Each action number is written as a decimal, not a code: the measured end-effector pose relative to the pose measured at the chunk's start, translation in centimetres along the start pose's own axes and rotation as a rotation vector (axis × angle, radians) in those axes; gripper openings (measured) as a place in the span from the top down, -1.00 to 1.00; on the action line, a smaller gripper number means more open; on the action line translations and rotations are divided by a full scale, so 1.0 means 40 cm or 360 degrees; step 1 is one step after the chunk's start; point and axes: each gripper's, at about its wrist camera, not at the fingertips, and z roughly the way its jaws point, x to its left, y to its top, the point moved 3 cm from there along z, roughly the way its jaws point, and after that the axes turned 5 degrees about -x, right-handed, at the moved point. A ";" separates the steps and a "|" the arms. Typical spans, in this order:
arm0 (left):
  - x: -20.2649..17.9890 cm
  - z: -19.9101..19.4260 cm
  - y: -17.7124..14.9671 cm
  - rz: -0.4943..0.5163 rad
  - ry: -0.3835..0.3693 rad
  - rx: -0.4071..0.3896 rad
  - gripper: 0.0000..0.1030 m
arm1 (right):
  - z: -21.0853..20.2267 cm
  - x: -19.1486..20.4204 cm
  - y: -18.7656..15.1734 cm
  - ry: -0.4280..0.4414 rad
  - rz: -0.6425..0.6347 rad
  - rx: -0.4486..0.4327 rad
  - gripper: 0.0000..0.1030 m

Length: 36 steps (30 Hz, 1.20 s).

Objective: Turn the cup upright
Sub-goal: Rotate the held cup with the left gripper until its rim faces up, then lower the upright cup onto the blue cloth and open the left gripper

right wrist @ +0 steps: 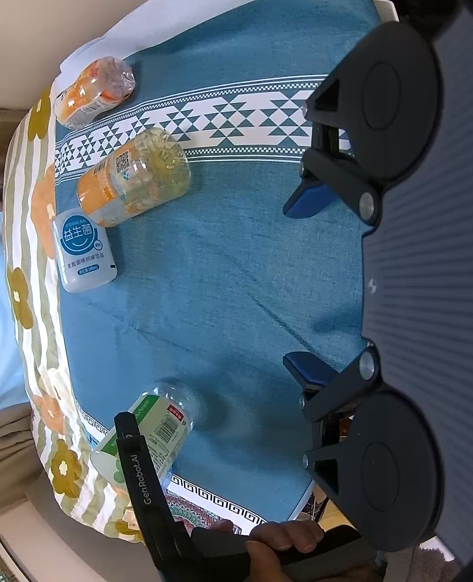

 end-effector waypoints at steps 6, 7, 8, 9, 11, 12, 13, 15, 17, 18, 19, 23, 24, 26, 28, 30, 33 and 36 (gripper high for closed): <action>0.001 0.003 -0.001 0.0020 0.0001 0.0107 -0.26 | 0.005 0.003 0.001 0.0005 0.0004 0.0001 -0.86; 0.001 0.003 -0.001 0.0027 0.0000 0.0111 -0.26 | 0.005 0.003 0.001 0.0004 0.0003 0.0002 -0.86; 0.001 0.004 -0.002 0.0032 0.0000 0.0114 -0.26 | 0.005 0.003 0.001 0.0003 0.0004 0.0002 -0.86; -0.001 0.005 -0.001 0.0038 0.0000 0.0118 -0.26 | 0.006 0.003 0.001 0.0005 0.0004 0.0003 -0.85; -0.003 0.008 0.000 0.0041 0.0003 0.0124 -0.27 | 0.008 0.005 0.000 0.0005 0.0002 0.0004 -0.85; -0.003 0.010 0.000 0.0041 0.0001 0.0128 -0.28 | 0.008 0.005 0.000 0.0005 0.0000 0.0004 -0.85; -0.004 0.012 0.000 0.0040 -0.0004 0.0135 -0.30 | 0.007 0.006 0.000 0.0005 -0.0001 0.0004 -0.85; -0.005 0.018 -0.001 0.0034 -0.0011 0.0159 -0.41 | 0.007 0.006 -0.001 0.0004 -0.0001 0.0003 -0.85; -0.004 0.021 -0.001 0.0025 -0.0008 0.0166 -0.70 | 0.007 0.006 -0.001 0.0003 -0.0001 0.0002 -0.85; -0.003 0.018 0.000 0.0026 -0.0007 0.0153 -0.73 | 0.005 0.006 -0.001 0.0002 -0.0001 0.0001 -0.85; -0.004 0.016 0.001 0.0032 -0.0008 0.0144 -0.78 | 0.004 0.005 -0.001 0.0002 0.0001 -0.0001 -0.85; -0.004 0.004 0.010 0.0050 -0.0018 0.0128 -0.84 | -0.003 0.004 0.003 0.0004 0.0008 -0.0009 -0.85; -0.003 -0.001 0.014 0.0048 -0.0025 0.0127 -0.84 | -0.007 0.005 0.004 0.0003 0.0006 -0.0012 -0.85; 0.001 -0.016 0.022 0.0044 -0.0030 0.0121 -0.84 | -0.018 0.008 0.009 0.0001 -0.0002 -0.0021 -0.85; 0.007 -0.038 0.034 0.0039 -0.0021 0.0117 -0.84 | -0.033 0.011 0.017 -0.0002 -0.0011 -0.0035 -0.85; 0.015 -0.064 0.045 0.0029 -0.0017 0.0117 -0.84 | -0.056 0.017 0.028 -0.0009 -0.0022 -0.0055 -0.85; 0.028 -0.115 0.067 0.0011 -0.0019 0.0119 -0.84 | -0.097 0.026 0.050 -0.0037 -0.0042 -0.0094 -0.85; 0.044 -0.164 0.091 -0.0006 -0.0018 0.0125 -0.84 | -0.142 0.033 0.078 -0.0079 -0.0042 -0.0133 -0.86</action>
